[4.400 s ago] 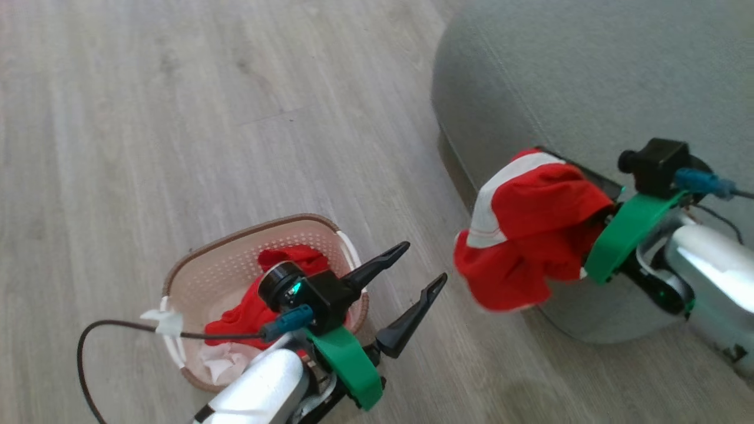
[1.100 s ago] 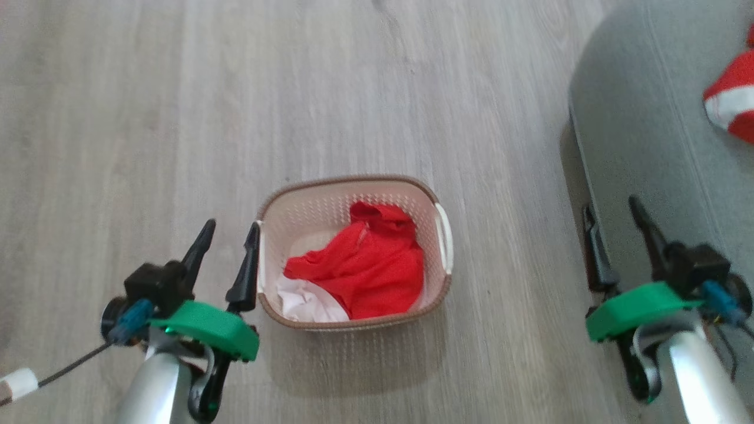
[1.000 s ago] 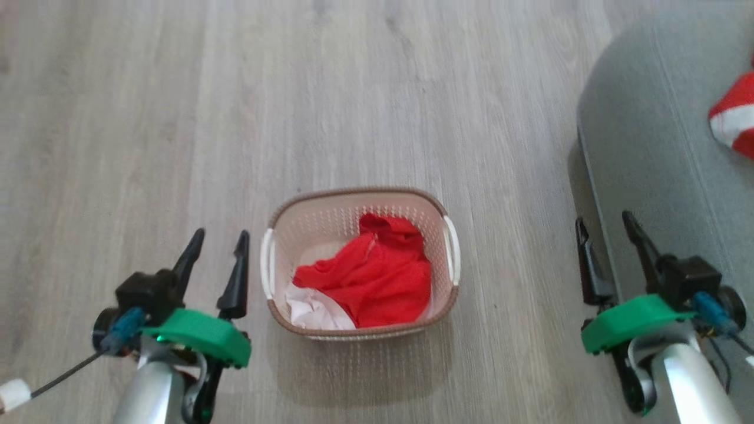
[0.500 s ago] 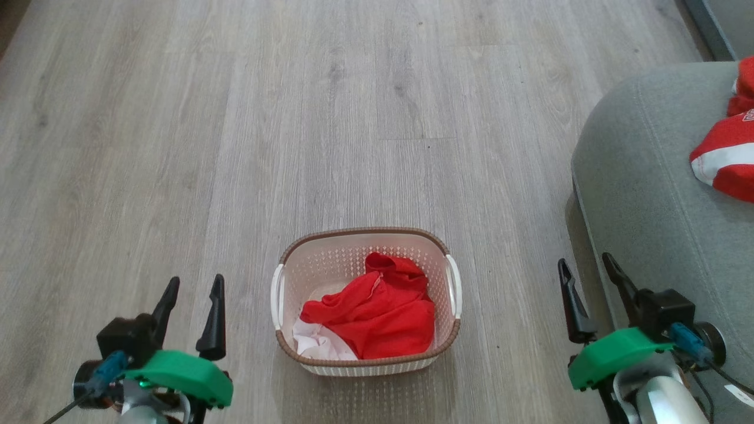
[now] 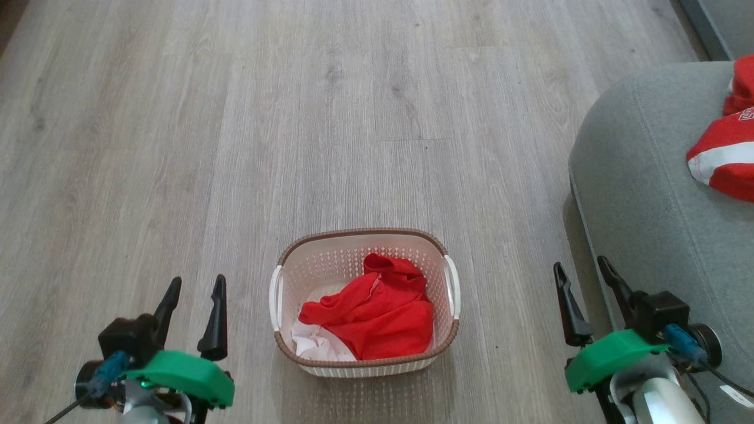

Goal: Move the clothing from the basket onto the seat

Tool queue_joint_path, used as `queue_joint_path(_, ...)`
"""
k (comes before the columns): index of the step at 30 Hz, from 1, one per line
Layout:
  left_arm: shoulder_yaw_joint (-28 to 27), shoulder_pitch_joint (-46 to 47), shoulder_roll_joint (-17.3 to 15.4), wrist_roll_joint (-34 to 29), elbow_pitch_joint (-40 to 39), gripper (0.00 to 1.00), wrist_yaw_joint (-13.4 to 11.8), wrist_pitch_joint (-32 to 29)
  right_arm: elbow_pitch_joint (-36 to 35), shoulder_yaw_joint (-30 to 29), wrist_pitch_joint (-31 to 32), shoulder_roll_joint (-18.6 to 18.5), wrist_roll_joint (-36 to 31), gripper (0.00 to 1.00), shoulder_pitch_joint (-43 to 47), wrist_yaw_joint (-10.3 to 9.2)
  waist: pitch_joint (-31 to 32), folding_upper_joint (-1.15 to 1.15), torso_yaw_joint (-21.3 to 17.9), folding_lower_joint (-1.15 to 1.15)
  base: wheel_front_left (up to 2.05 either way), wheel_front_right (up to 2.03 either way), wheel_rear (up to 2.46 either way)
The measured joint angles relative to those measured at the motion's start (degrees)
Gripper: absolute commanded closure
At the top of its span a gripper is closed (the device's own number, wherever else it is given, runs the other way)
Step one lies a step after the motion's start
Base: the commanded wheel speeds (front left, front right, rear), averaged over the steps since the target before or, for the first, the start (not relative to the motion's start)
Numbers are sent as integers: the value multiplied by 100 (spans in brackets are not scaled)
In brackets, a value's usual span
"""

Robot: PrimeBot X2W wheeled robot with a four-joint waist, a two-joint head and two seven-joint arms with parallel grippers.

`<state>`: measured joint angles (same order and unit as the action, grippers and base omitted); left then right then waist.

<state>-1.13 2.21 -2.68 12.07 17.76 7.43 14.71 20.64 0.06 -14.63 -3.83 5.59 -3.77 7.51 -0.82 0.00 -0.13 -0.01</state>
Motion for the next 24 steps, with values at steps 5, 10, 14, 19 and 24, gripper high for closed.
queue_joint_path(5, 5, -2, 1, 14, 0, 0, 0, 0, 0, -5, 0, 3, -7, 0, 0, 0, -6, 0, 2, 0, 0, 0, 0)
queue_joint_path(10, 76, -2, 1, 14, -5, 0, 0, 0, -18, -3, 0, 4, -7, 0, -3, 0, -105, 0, -10, 0, 0, 0, 0)
queue_joint_path(14, 188, 59, 1, 9, 1, 0, 0, 0, -114, -11, 0, 4, -7, 0, -53, 0, -328, 0, -38, 0, 0, 0, 0)
queue_joint_path(19, 527, 661, 3, -187, 210, 0, 0, 0, -280, -93, 0, -1, -5, 0, -405, 0, -815, 0, -109, 1, 0, 0, 0)
queue_joint_path(24, 965, 1631, 26, -533, 794, 0, 0, 0, -539, -130, 0, -11, 2, 0, -1017, 0, -1461, 0, -228, 2, 0, 0, 0)
